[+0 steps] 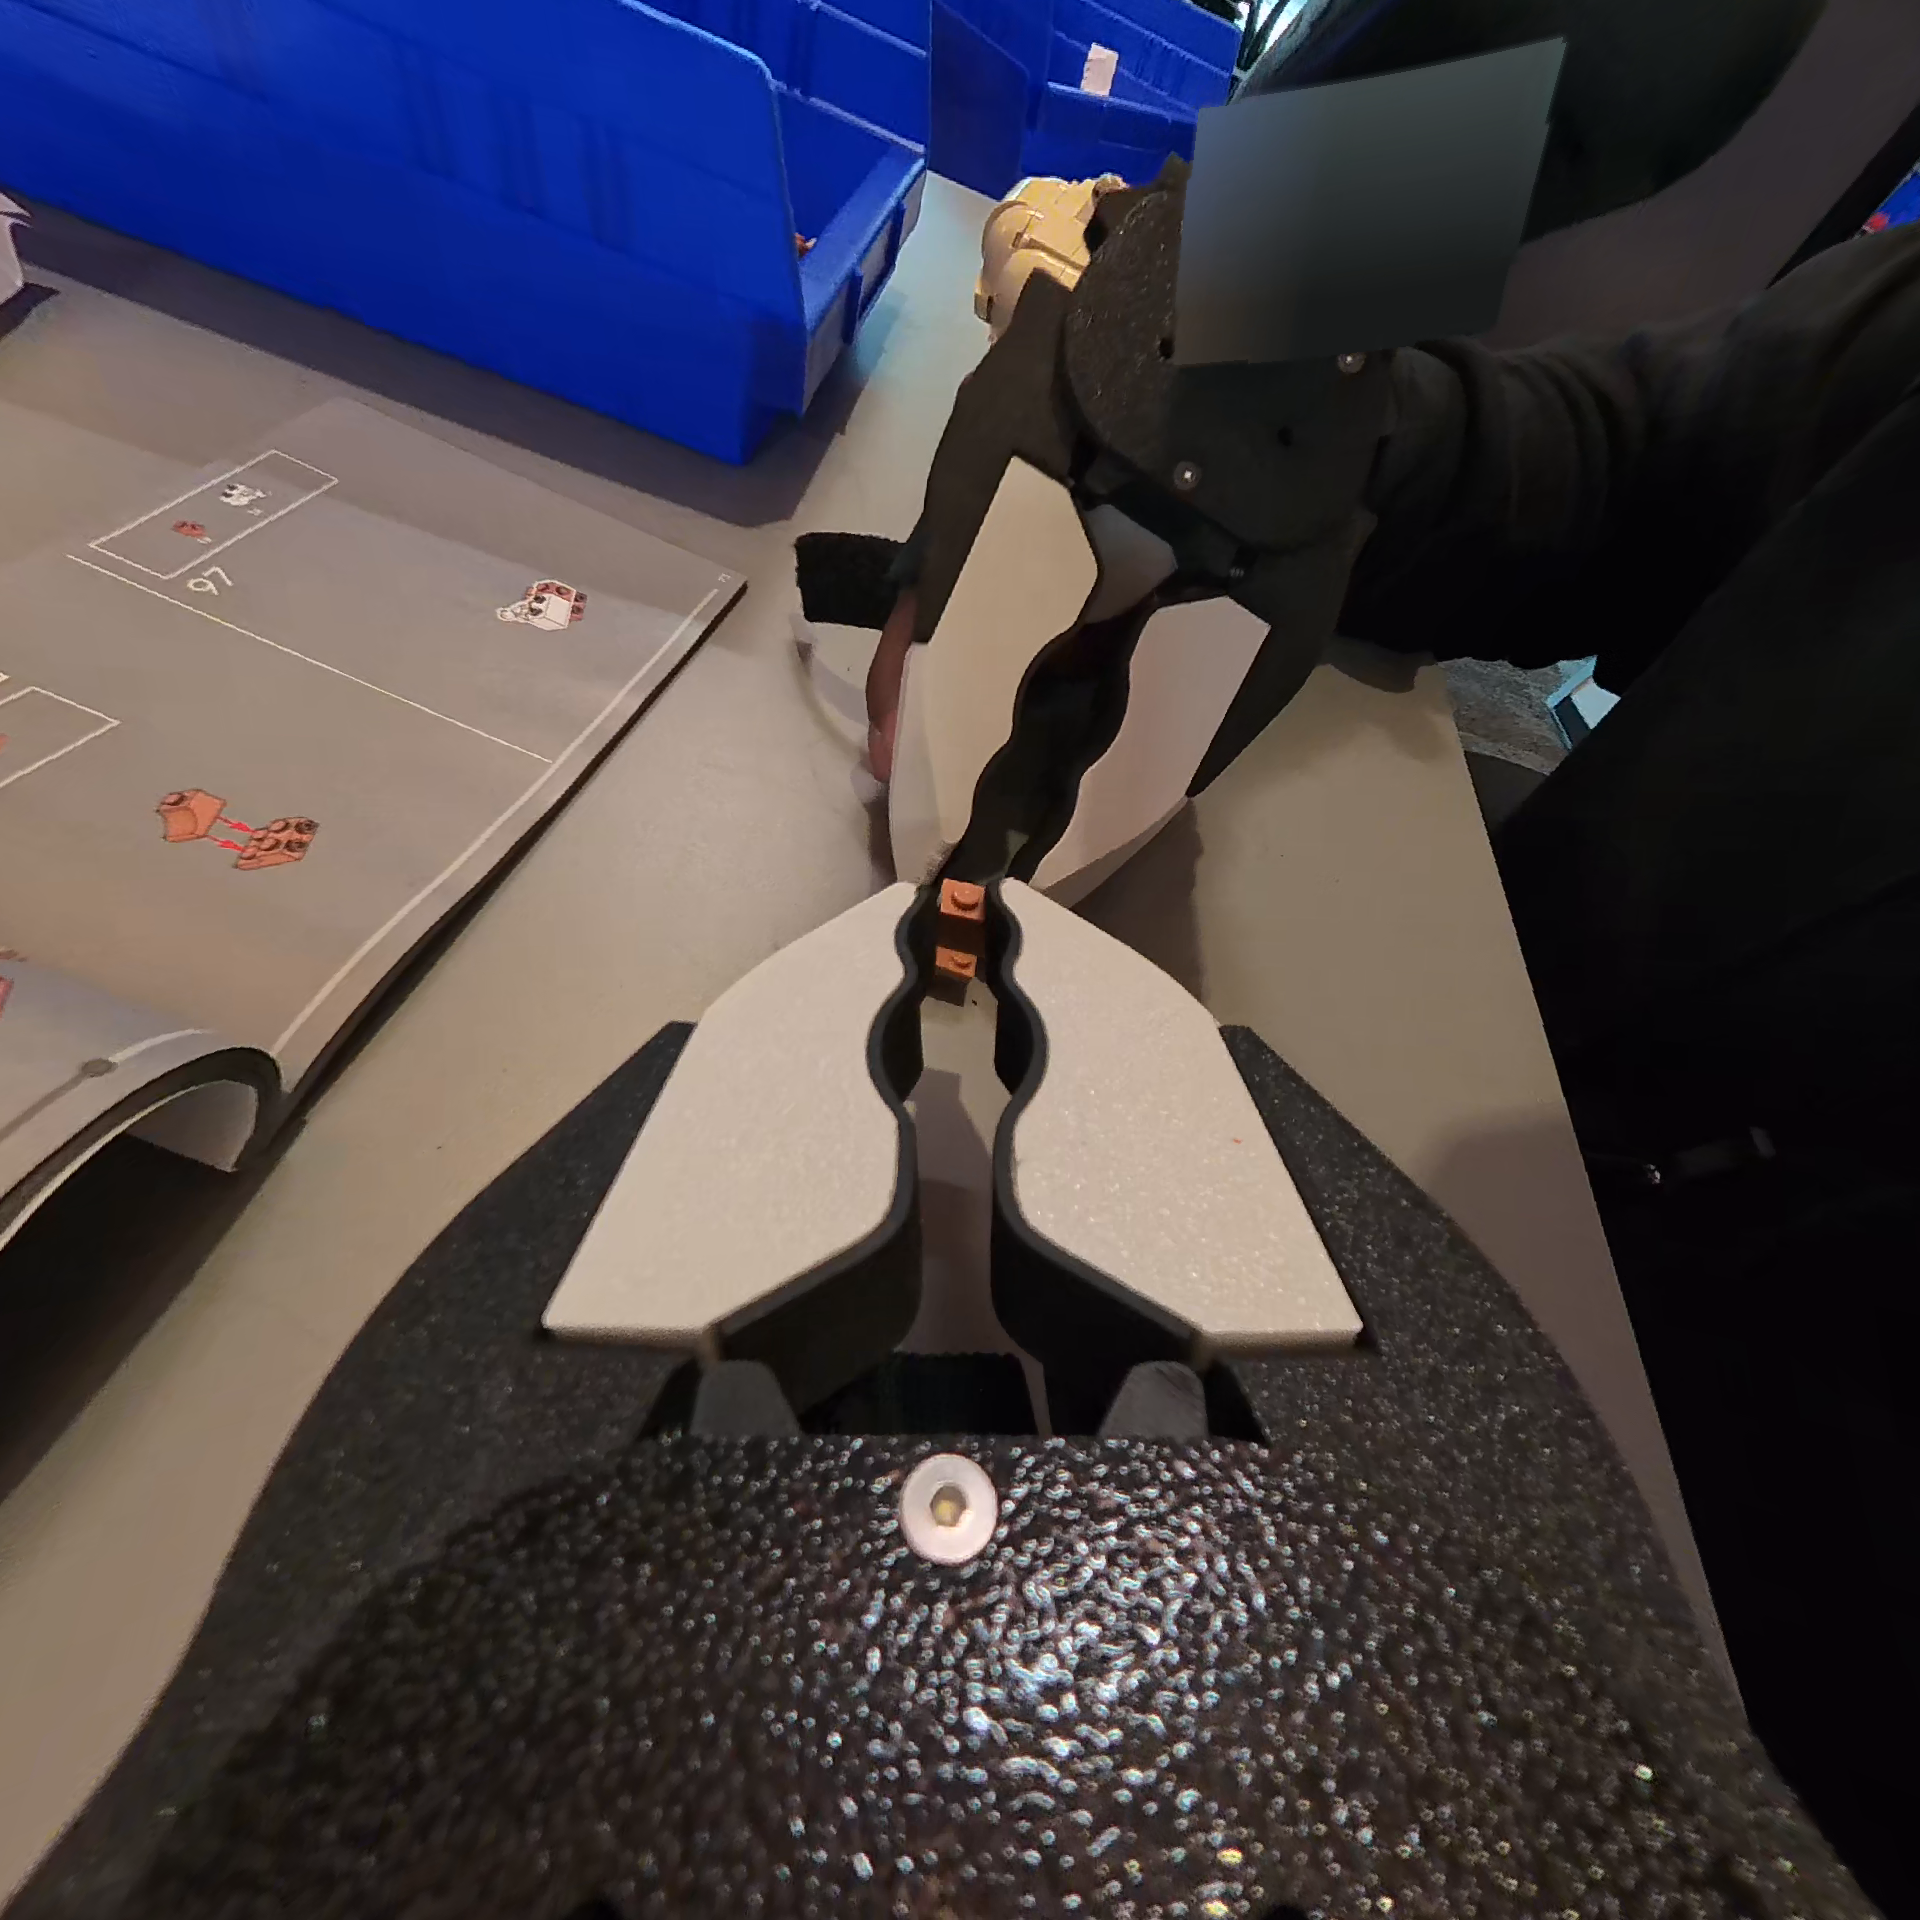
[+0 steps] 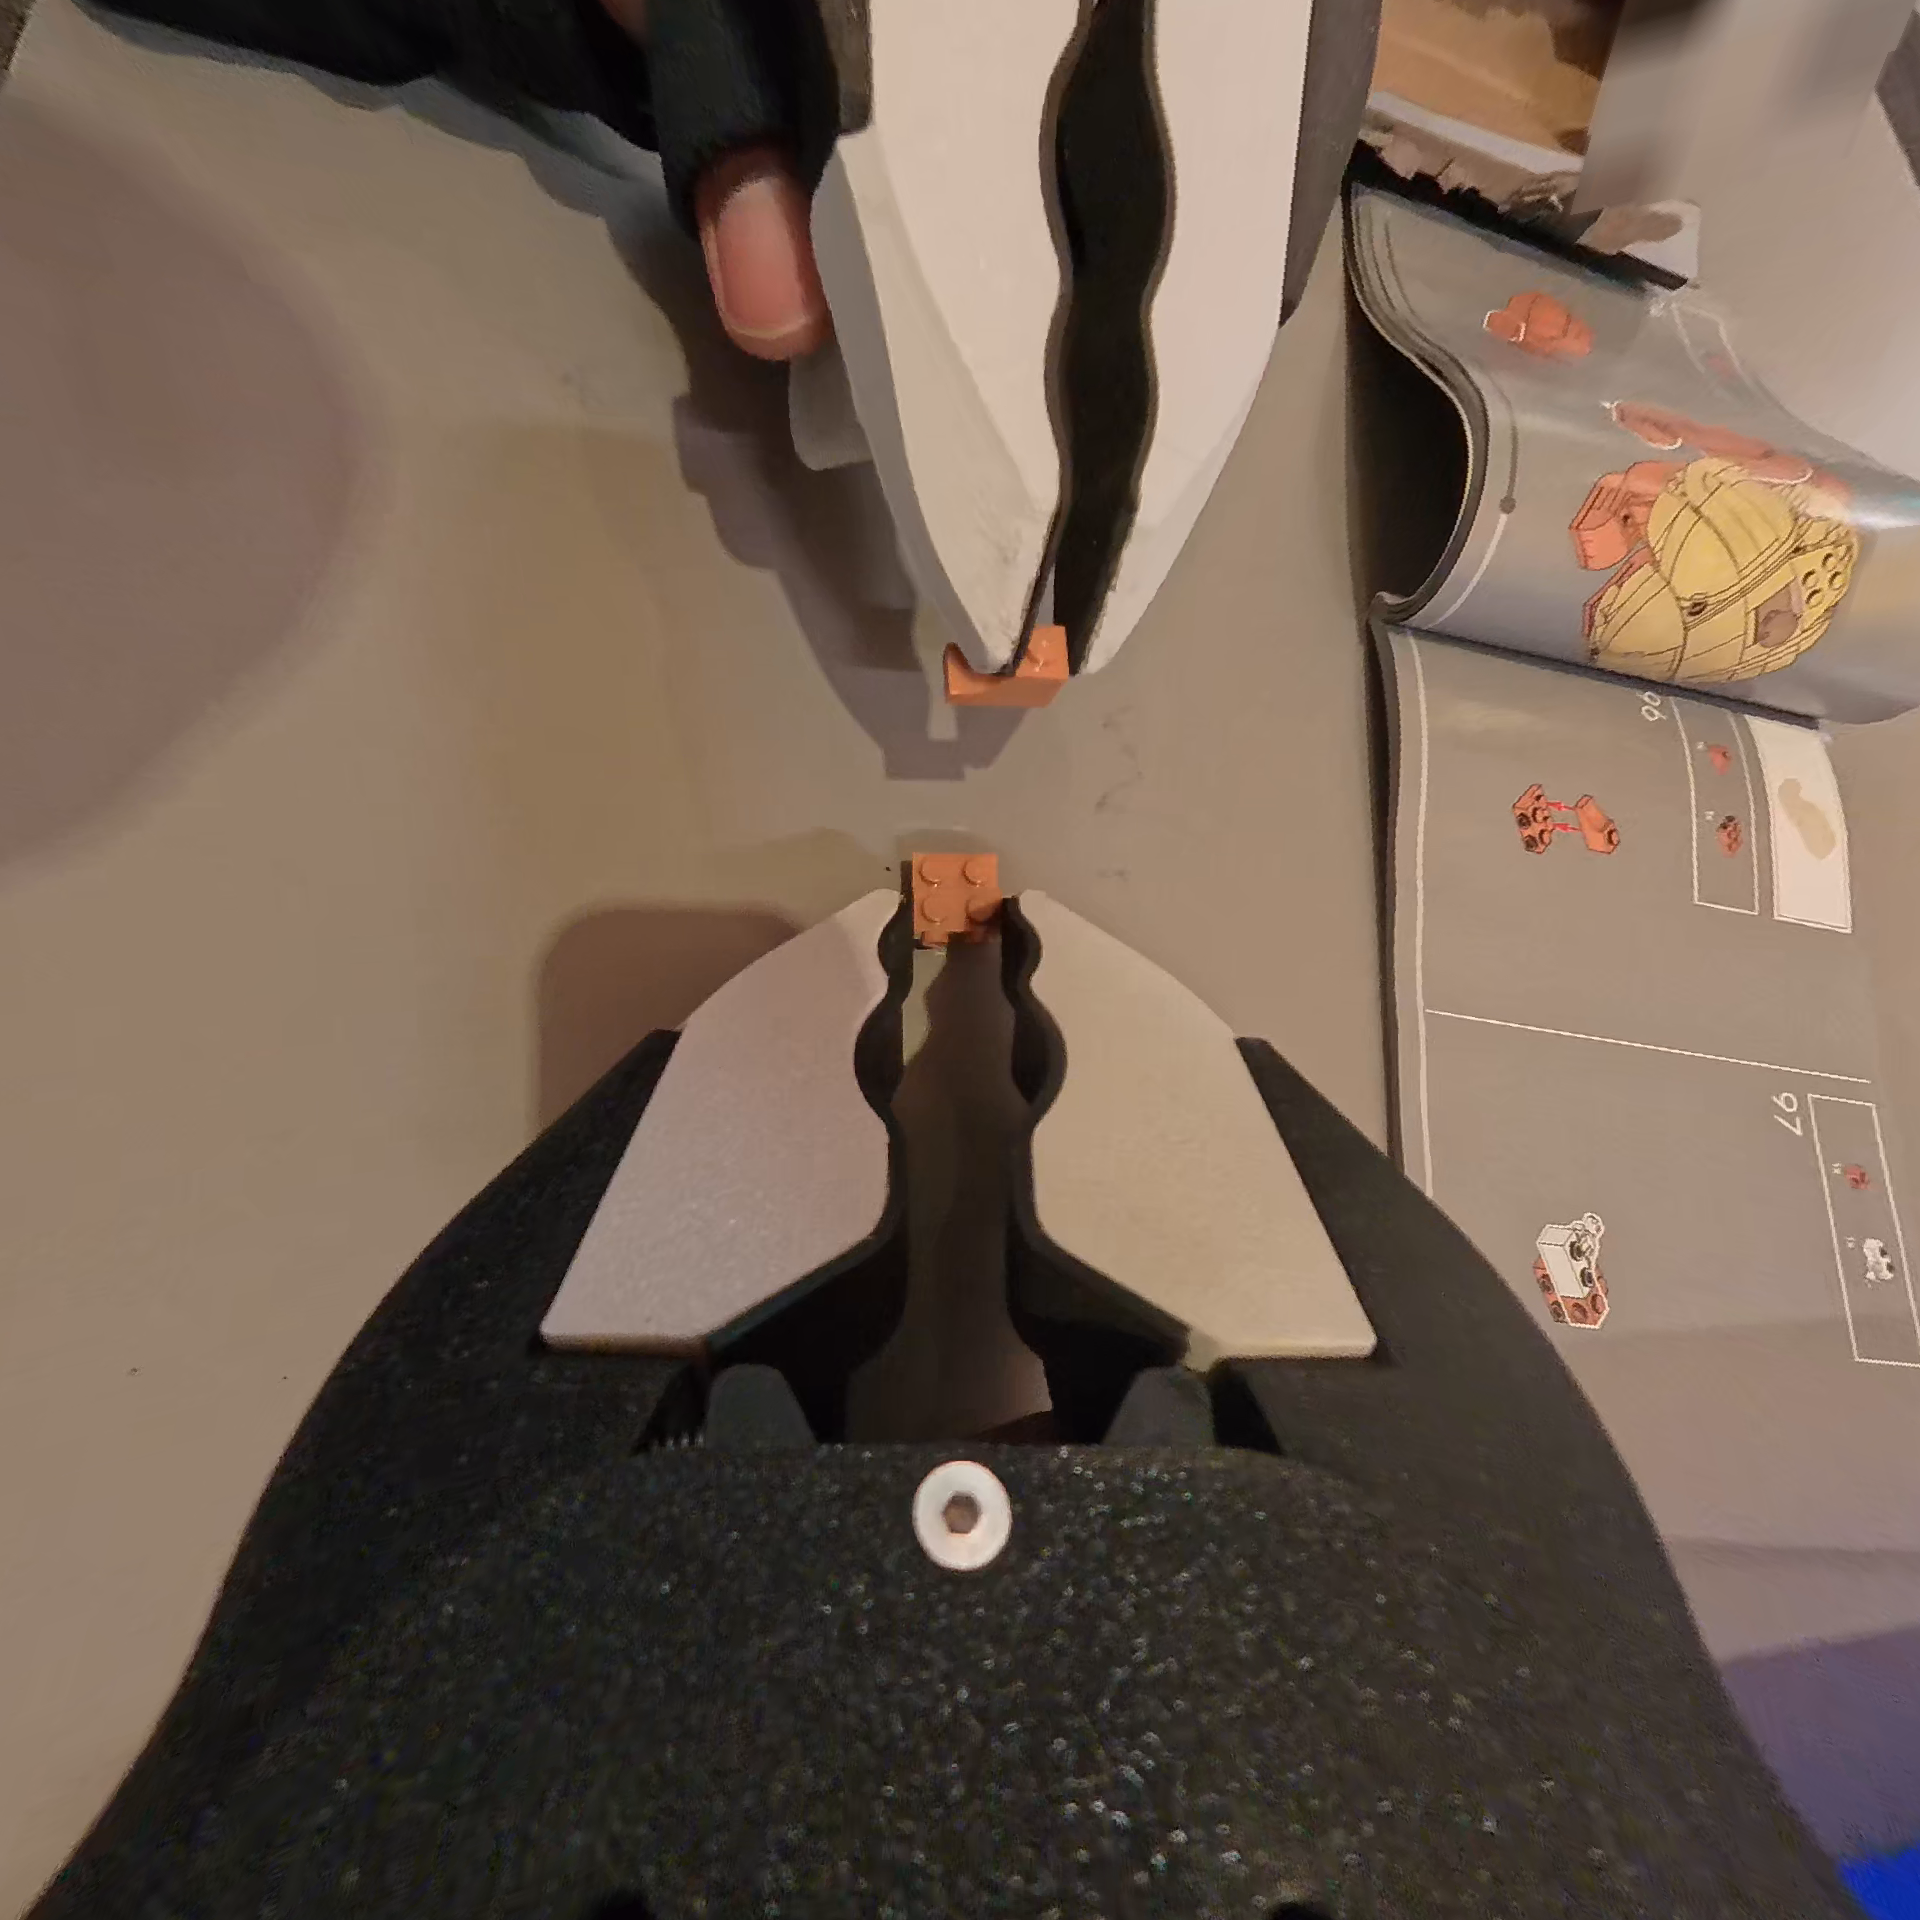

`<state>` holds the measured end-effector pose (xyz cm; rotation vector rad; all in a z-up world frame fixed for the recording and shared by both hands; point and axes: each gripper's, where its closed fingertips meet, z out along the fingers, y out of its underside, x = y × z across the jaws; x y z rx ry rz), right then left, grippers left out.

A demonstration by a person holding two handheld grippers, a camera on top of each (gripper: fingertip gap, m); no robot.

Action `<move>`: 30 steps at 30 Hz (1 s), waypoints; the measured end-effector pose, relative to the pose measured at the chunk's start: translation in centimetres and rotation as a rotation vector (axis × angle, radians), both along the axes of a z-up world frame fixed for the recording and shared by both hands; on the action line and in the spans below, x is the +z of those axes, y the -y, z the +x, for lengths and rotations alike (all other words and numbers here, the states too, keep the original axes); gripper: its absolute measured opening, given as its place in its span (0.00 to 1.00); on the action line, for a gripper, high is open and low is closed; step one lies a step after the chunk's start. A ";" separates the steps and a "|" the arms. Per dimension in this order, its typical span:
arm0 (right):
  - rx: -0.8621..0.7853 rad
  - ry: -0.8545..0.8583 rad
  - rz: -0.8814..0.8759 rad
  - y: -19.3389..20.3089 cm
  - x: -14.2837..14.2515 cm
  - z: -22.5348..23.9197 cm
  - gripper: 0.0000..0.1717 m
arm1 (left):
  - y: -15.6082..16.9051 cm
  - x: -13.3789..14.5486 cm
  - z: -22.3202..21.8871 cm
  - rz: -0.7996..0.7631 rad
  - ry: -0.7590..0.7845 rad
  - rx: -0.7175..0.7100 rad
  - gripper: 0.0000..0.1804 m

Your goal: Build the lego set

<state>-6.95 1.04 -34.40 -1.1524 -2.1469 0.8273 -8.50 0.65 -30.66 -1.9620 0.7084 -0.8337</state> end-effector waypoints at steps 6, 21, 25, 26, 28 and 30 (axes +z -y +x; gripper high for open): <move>0.004 -0.031 0.019 0.1 0.3 0.0 0.09 | -0.6 0.7 0.3 -0.009 0.074 0.044 0.04; -0.004 -0.150 0.017 0.3 1.8 -0.5 0.09 | -0.3 0.8 0.6 0.020 0.059 0.020 0.04; -0.004 -0.176 0.012 0.4 2.1 -0.6 0.09 | -0.2 0.6 0.6 0.033 0.028 0.009 0.04; -0.004 -0.181 0.011 0.4 2.2 -0.6 0.09 | -0.1 0.6 0.6 0.036 0.022 0.006 0.04; -0.003 -0.191 0.010 0.5 2.3 -0.6 0.09 | -0.1 0.5 0.7 0.040 0.012 0.001 0.04; -0.003 -0.198 0.009 0.5 2.4 -0.7 0.09 | -0.1 0.5 0.7 0.044 0.005 0.000 0.04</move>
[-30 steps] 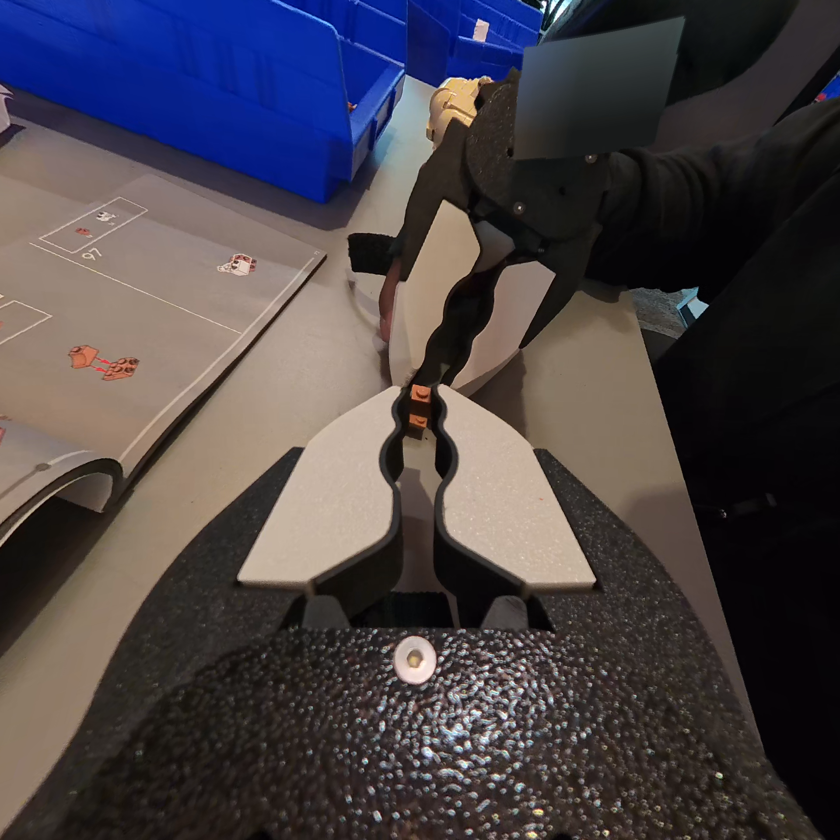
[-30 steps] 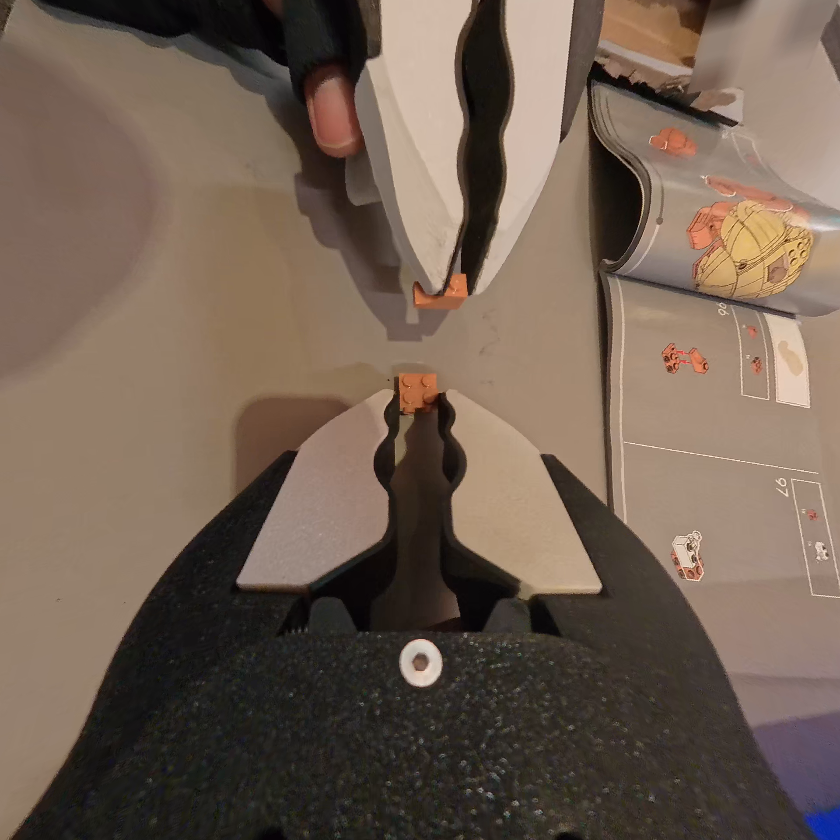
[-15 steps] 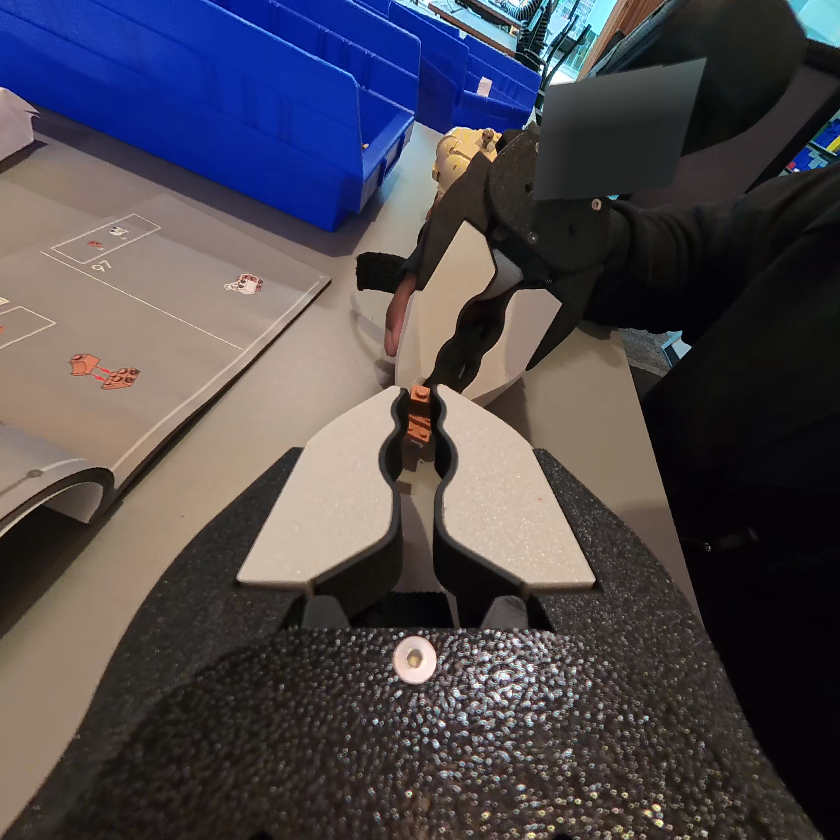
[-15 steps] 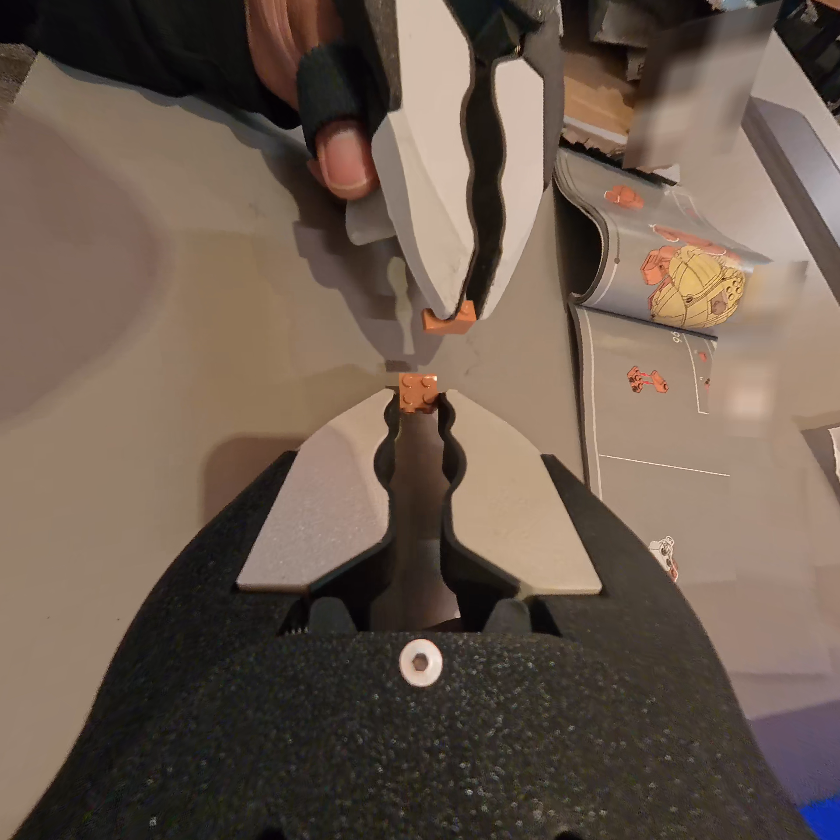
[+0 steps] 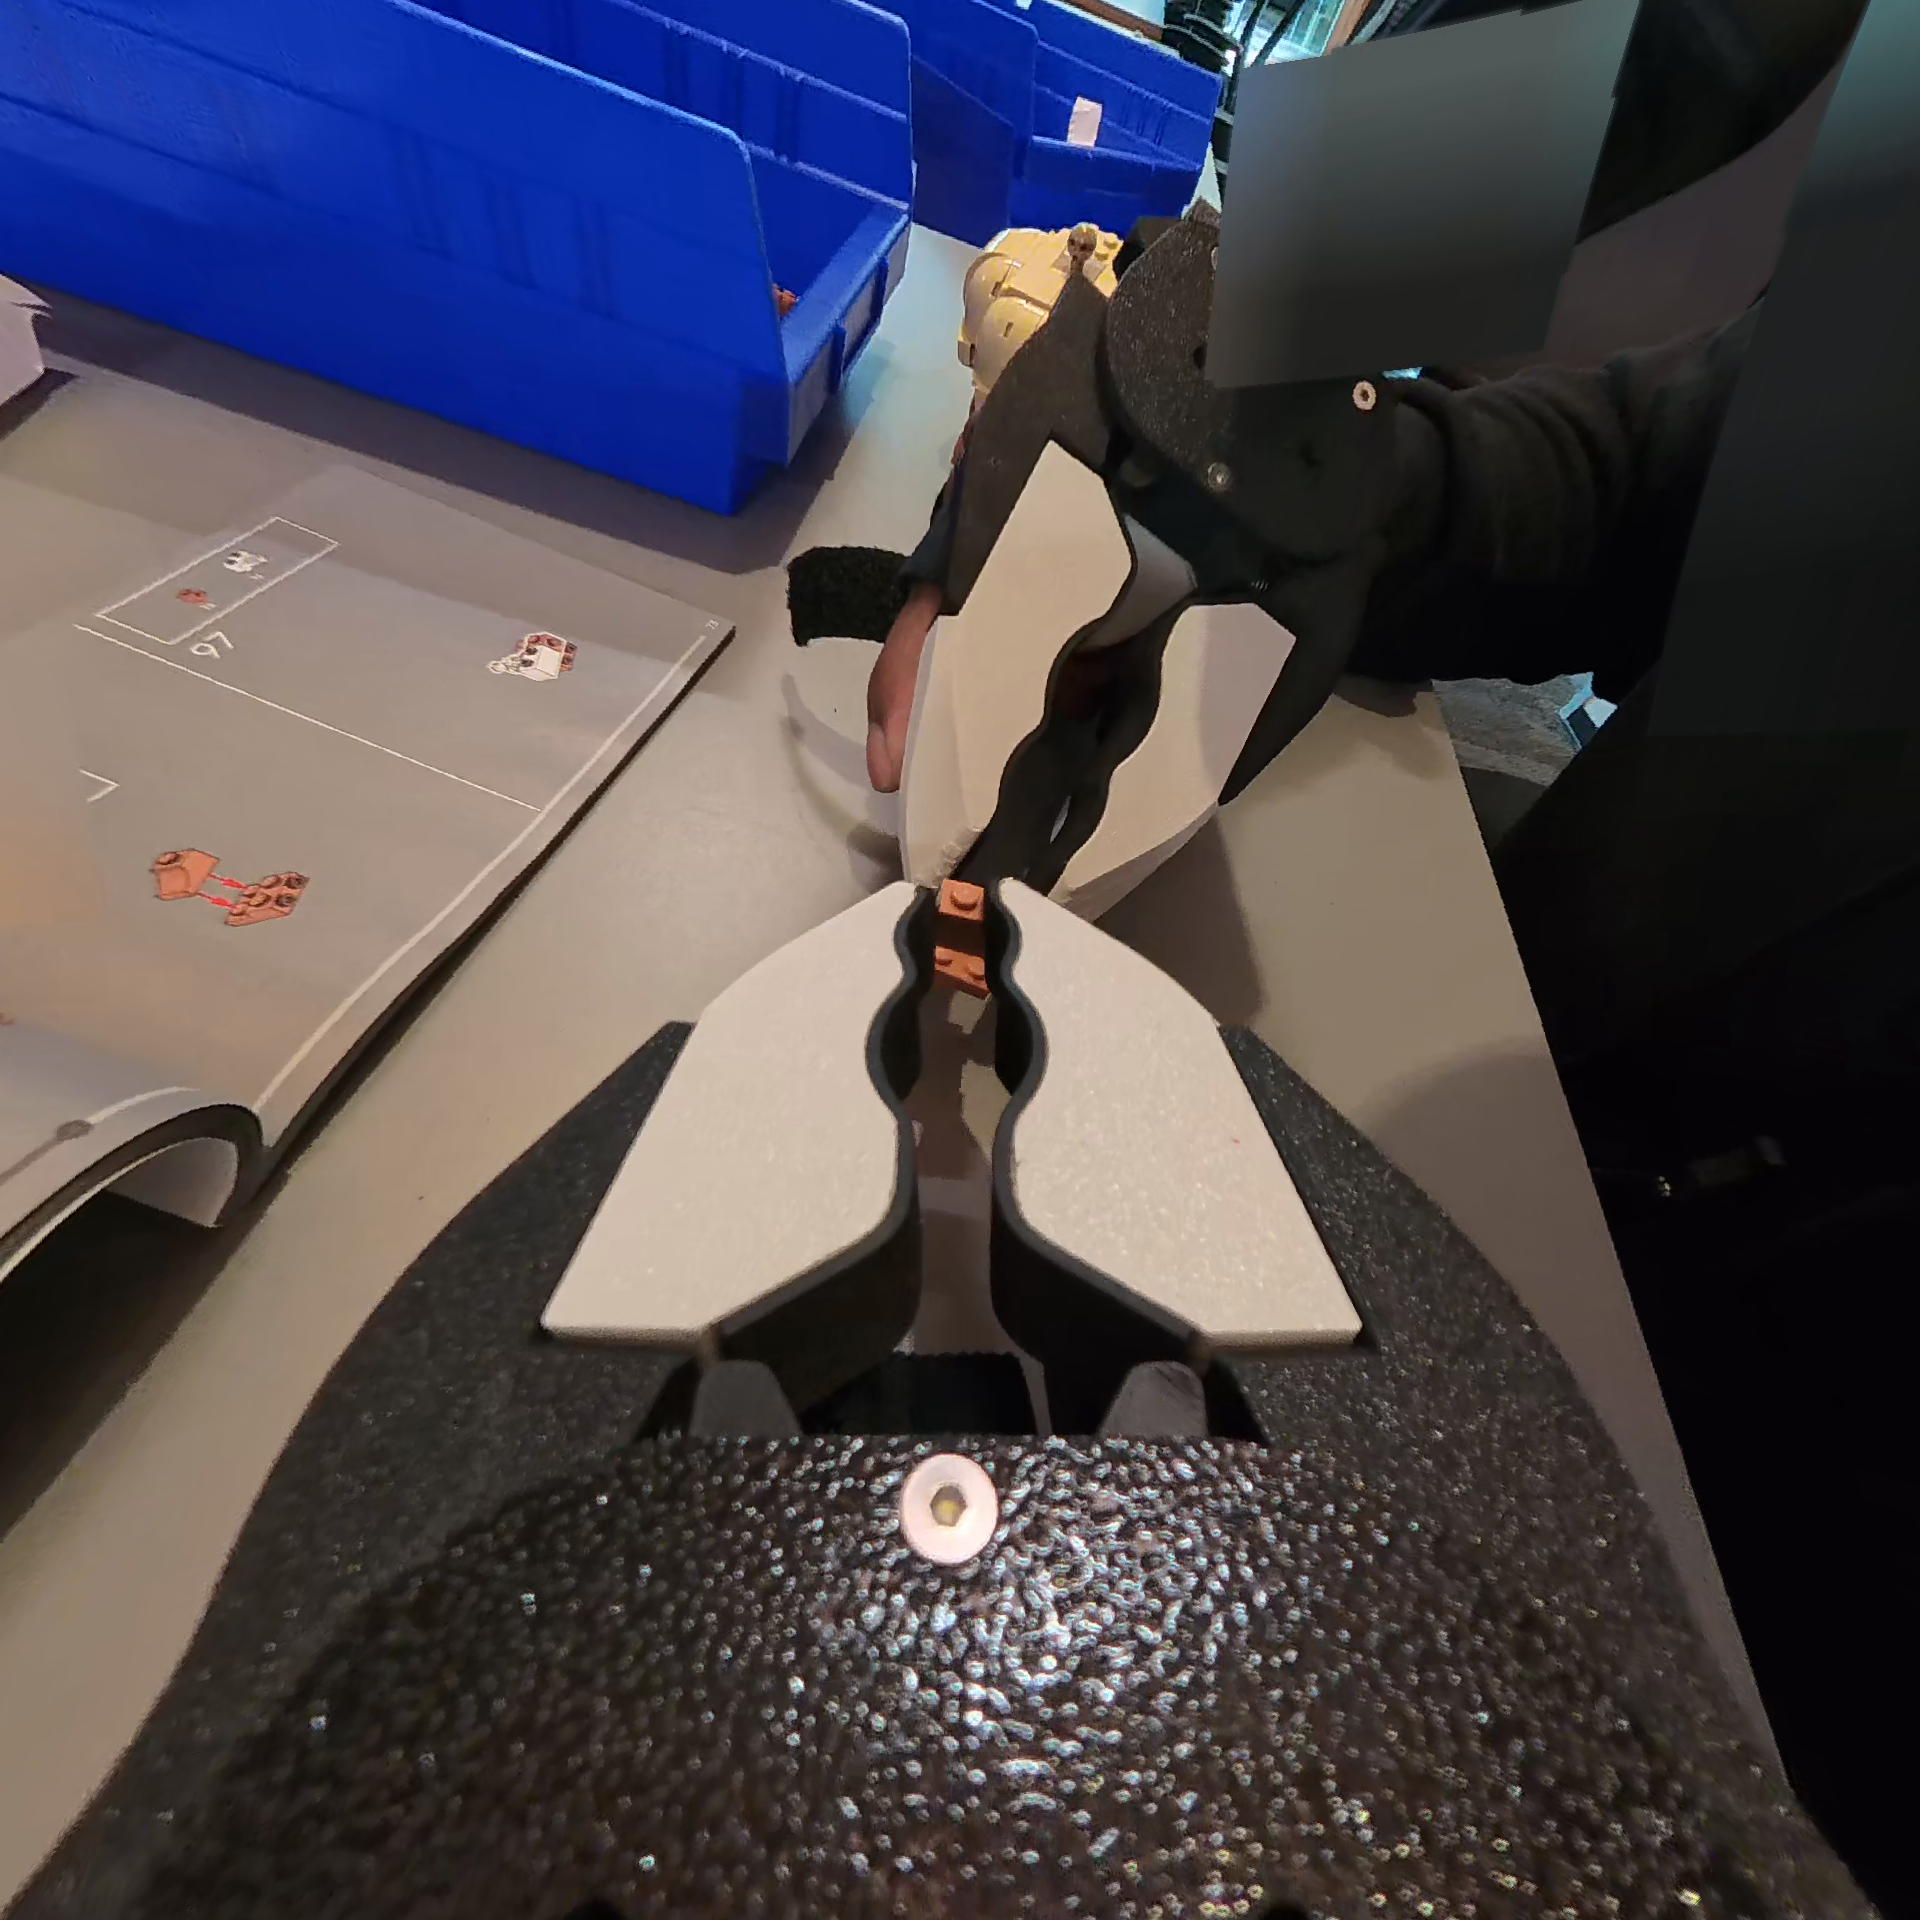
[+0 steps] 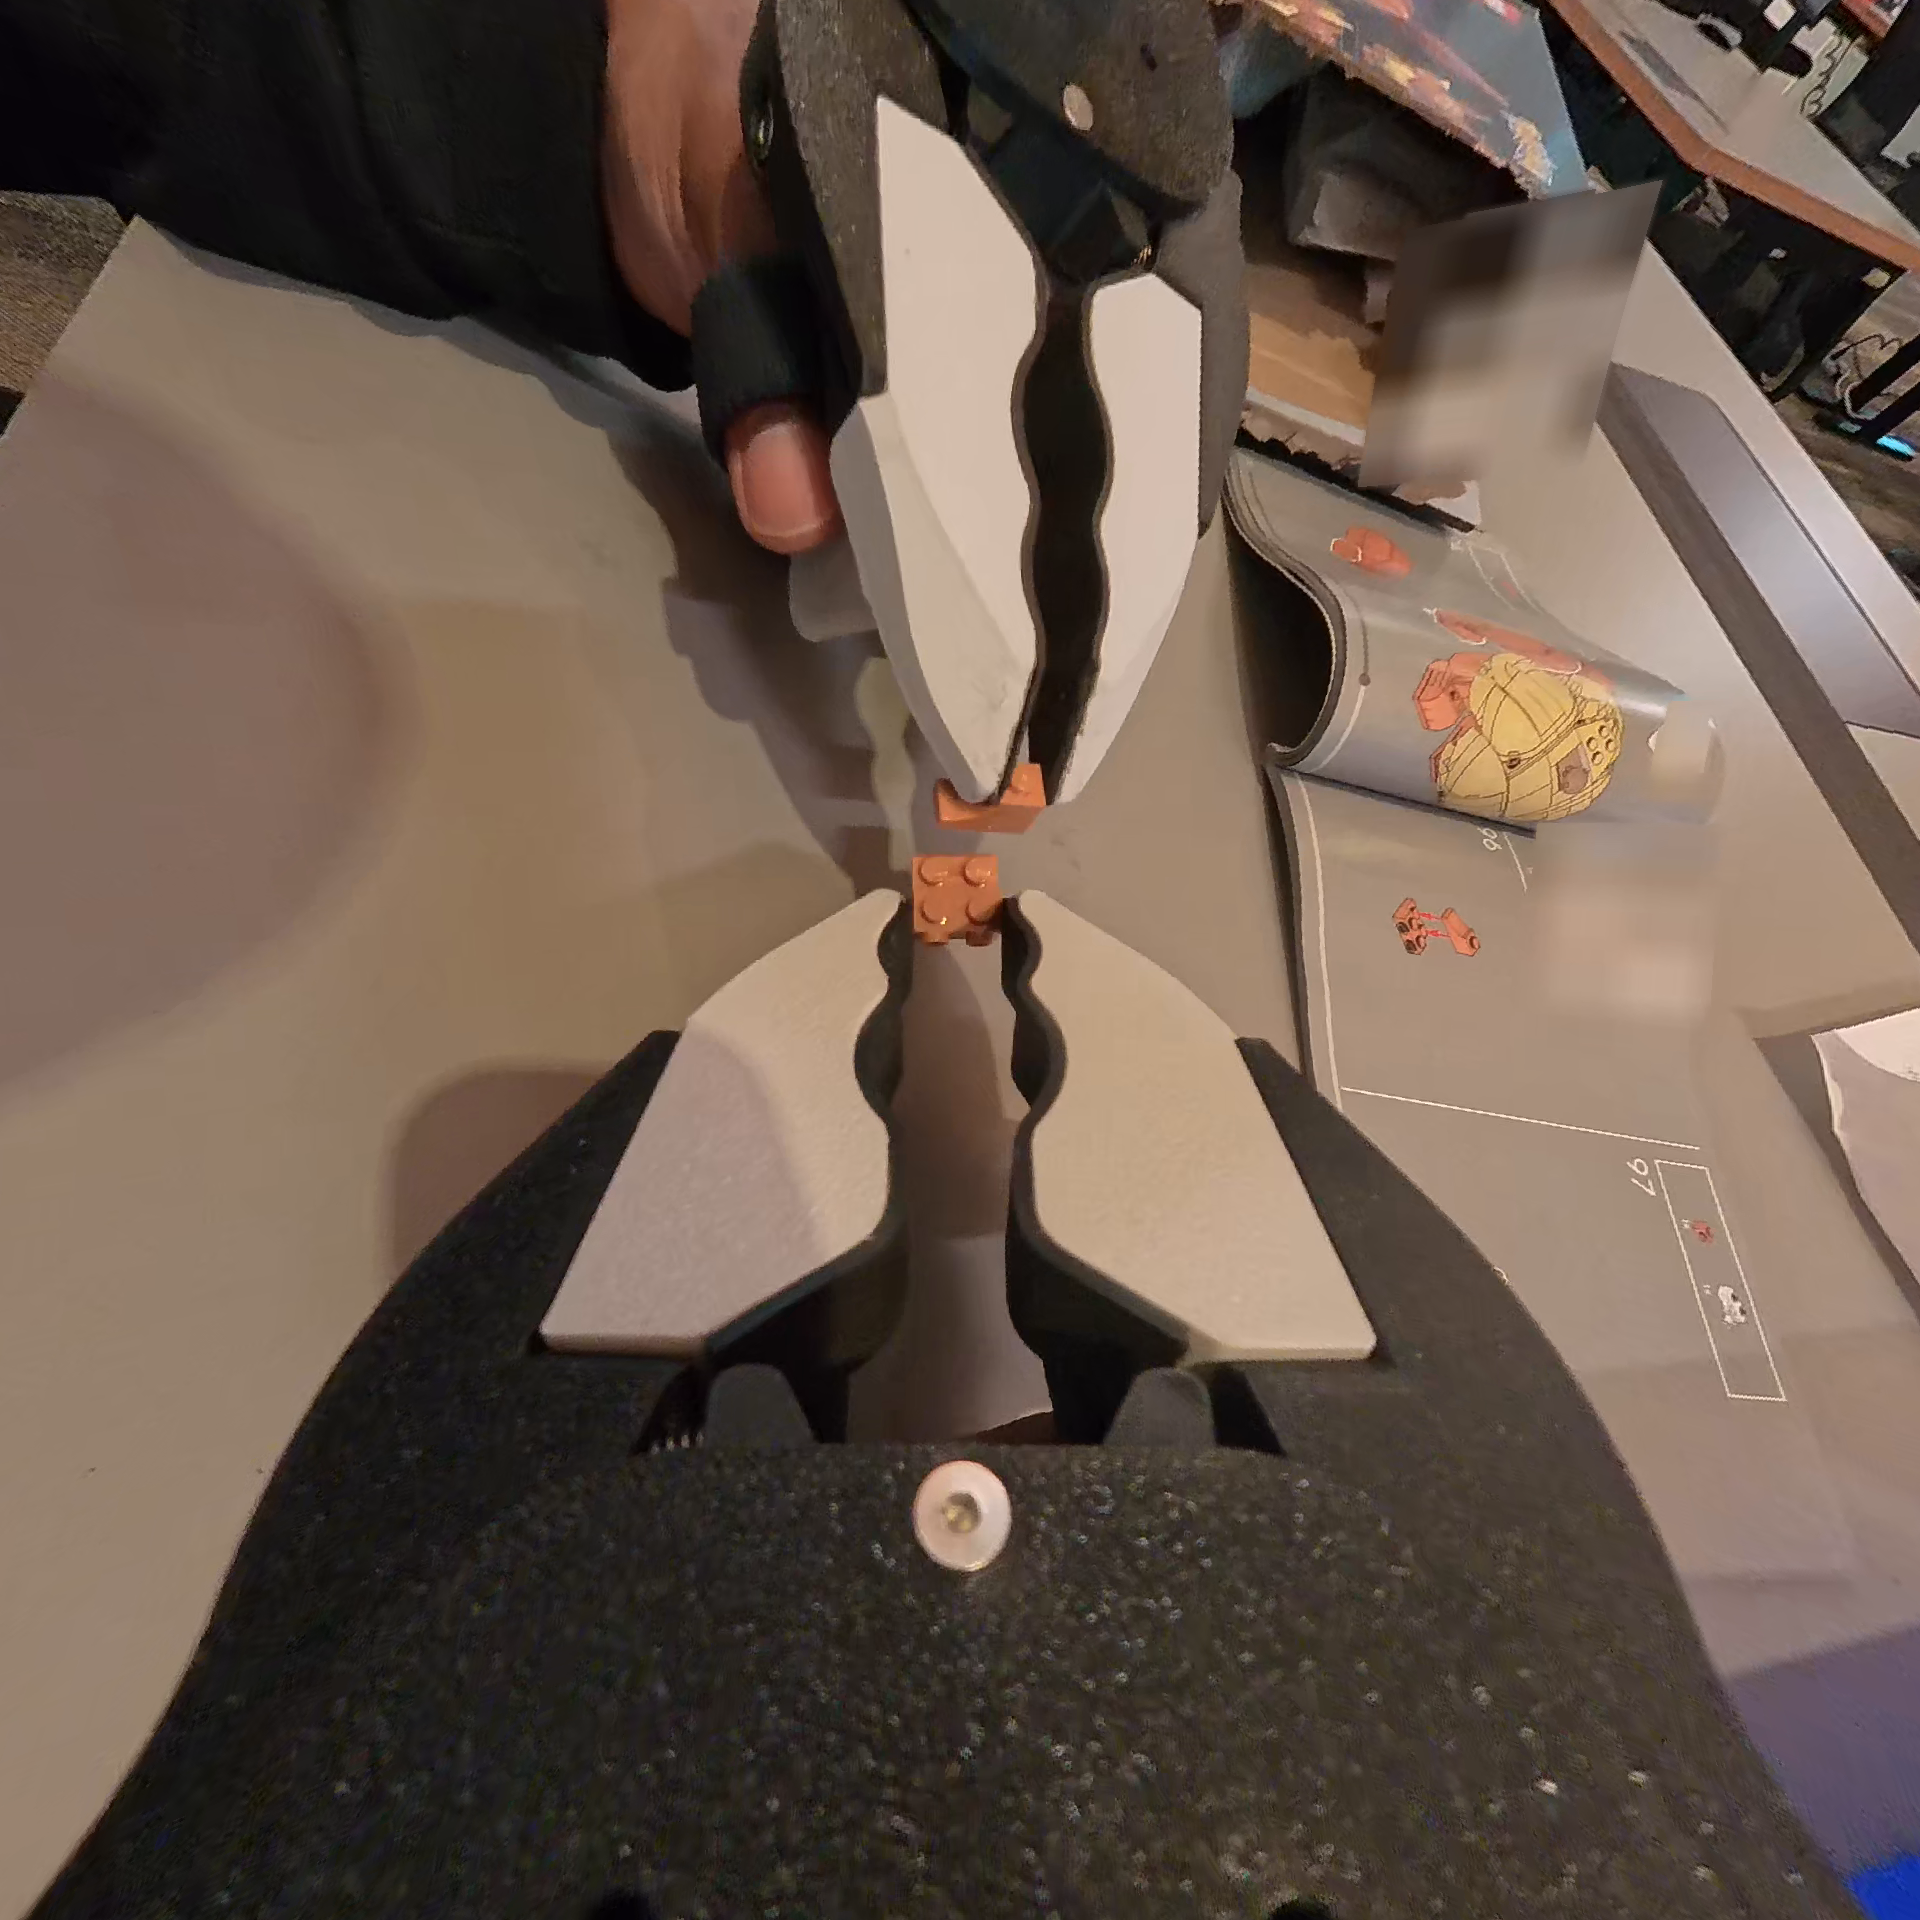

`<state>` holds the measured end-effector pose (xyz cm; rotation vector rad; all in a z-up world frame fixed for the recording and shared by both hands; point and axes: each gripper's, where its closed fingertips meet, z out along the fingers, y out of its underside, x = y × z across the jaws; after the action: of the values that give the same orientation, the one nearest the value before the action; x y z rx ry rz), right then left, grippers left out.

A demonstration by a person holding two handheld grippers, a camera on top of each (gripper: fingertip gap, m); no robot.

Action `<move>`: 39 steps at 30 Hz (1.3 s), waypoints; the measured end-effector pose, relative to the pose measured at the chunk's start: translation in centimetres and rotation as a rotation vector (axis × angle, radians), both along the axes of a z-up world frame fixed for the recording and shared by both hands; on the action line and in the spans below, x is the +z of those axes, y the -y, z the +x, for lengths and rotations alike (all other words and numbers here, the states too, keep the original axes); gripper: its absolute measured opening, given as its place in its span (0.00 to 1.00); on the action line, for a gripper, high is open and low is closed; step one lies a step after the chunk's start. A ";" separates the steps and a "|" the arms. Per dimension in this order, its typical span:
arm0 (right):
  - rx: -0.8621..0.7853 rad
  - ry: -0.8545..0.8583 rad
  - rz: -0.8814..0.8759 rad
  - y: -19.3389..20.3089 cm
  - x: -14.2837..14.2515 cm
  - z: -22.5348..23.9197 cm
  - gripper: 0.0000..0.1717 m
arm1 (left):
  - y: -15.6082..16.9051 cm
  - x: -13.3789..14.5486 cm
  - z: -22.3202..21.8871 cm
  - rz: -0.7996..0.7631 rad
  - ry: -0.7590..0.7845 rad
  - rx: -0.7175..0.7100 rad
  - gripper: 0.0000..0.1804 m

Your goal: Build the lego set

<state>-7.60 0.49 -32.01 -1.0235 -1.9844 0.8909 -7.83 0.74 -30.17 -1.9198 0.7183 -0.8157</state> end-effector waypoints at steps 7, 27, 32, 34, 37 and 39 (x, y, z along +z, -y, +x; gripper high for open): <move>-0.005 -0.029 -0.036 0.2 0.6 -0.1 0.09 | 0.1 -0.1 0.1 0.026 -0.036 -0.013 0.04; -0.011 -0.060 -0.051 0.4 1.0 -0.3 0.09 | 0.2 -0.2 0.2 0.048 -0.062 -0.020 0.05; -0.013 -0.066 -0.051 0.4 1.1 -0.3 0.09 | 0.2 -0.2 0.2 0.048 -0.060 -0.019 0.05; -0.013 -0.068 -0.049 0.4 1.1 -0.3 0.09 | 0.2 -0.1 0.2 0.048 -0.058 -0.018 0.05; -0.014 -0.073 -0.048 0.4 1.2 -0.3 0.09 | 0.2 -0.1 0.2 0.047 -0.053 -0.018 0.05; -0.014 -0.076 -0.048 0.4 1.2 -0.3 0.09 | 0.2 -0.1 0.2 0.047 -0.051 -0.019 0.05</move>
<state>-7.89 0.11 -30.76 -1.0140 -1.8990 0.9601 -7.66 0.53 -30.24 -1.9004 0.7807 -0.7571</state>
